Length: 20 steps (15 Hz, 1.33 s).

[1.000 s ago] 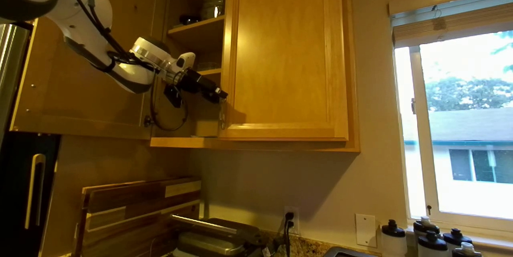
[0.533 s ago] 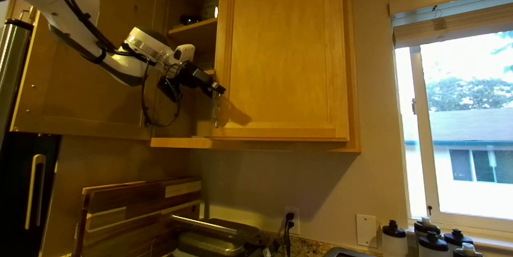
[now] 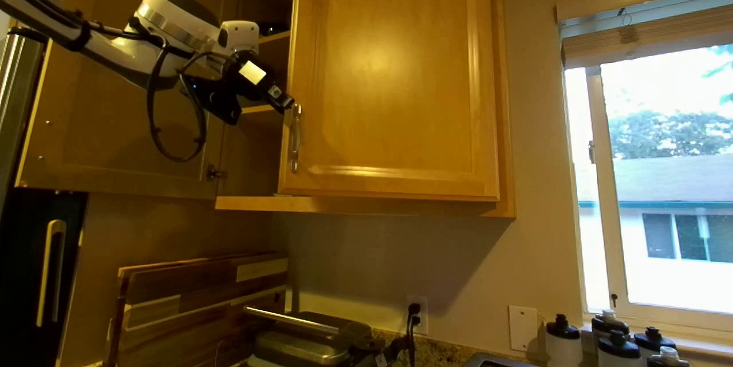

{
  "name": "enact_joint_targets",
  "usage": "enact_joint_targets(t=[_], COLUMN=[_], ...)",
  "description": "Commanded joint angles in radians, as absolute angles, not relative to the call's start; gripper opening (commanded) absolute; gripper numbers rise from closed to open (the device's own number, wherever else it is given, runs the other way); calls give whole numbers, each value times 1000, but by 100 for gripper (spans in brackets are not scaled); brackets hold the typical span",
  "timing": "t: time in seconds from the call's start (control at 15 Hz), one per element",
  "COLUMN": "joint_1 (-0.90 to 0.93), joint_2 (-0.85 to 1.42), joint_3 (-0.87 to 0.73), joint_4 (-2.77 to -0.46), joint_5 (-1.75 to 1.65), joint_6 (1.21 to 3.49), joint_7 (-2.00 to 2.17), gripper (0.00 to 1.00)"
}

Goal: Open the cabinet doors

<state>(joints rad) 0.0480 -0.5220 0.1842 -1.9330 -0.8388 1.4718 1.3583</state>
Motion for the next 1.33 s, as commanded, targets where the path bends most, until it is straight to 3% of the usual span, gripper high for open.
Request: enact_joint_targets(t=[0.0, 0.47, 1.27], joint_1=[8, -101, -54], joint_2=[-666, -771, -786], joint_3=[91, -77, -91], joint_4=[-2070, -2168, -2223], joint_5=[-836, -880, -847], joint_6=[1434, 1447, 1530], joint_7=[1359, 1327, 916], gripper=[100, 100, 100])
